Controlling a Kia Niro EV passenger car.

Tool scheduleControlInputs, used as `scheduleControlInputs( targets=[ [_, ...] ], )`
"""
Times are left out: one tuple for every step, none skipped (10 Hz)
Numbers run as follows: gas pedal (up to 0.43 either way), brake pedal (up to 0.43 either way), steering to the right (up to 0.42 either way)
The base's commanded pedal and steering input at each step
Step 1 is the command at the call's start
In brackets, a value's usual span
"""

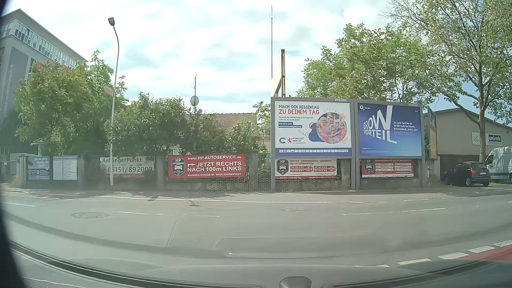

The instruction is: Follow the waypoints while adhering to traffic rules and regulations

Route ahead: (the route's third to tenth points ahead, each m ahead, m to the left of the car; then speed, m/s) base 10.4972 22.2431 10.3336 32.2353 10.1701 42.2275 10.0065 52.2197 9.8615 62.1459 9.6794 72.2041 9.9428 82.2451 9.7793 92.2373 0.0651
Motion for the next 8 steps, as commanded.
scheduleControlInputs(
  targets=[
    [0.138,0.03,-0.236],
    [0.138,0.03,-0.236],
    [0.138,0.03,-0.236],
    [0.138,0.03,-0.236],
    [0.157,0.03,-0.236],
    [0.177,0.03,-0.235],
    [0.177,0.03,-0.236],
    [0.177,0.03,-0.236]
  ],
)
